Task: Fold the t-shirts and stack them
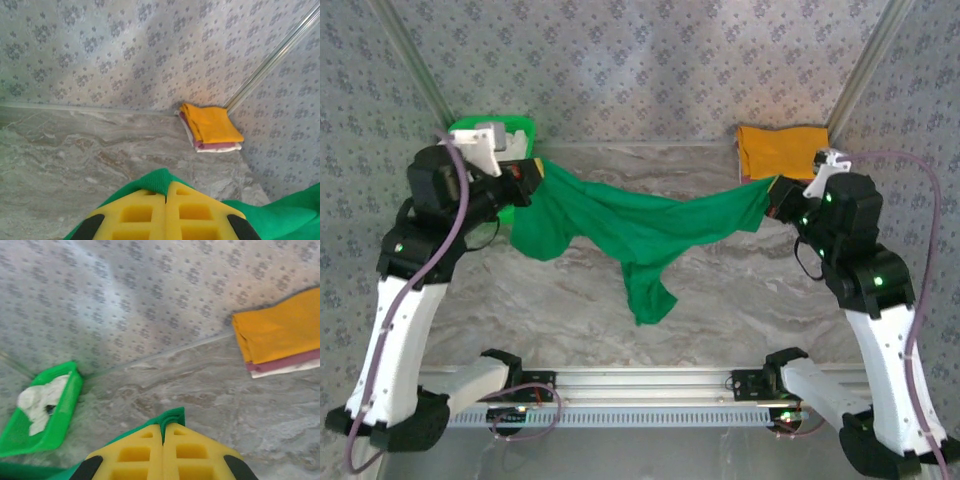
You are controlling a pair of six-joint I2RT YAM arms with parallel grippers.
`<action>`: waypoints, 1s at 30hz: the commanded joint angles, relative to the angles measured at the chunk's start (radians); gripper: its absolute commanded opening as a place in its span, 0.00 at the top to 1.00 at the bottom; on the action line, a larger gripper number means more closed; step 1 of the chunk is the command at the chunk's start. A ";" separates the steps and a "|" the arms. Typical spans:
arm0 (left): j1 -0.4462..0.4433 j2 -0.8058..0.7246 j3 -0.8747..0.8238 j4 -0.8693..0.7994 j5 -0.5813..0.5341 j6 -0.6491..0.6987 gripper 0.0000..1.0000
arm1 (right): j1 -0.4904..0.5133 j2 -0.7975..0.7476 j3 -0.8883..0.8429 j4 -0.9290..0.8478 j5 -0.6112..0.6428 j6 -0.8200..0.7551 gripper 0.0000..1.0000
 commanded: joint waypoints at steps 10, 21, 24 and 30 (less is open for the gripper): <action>0.184 0.521 -0.158 0.179 0.079 0.096 0.61 | -0.129 0.561 0.023 0.189 -0.136 0.082 0.60; -0.131 0.517 -0.221 0.180 0.011 0.227 0.48 | -0.115 0.382 -0.277 0.257 -0.205 0.056 0.48; -0.179 0.618 -0.198 0.196 0.030 0.249 0.46 | -0.053 0.326 -0.397 0.282 -0.255 0.069 0.47; -0.179 0.643 -0.253 0.177 -0.063 0.192 0.47 | 0.148 0.285 -0.539 0.255 -0.314 0.087 0.36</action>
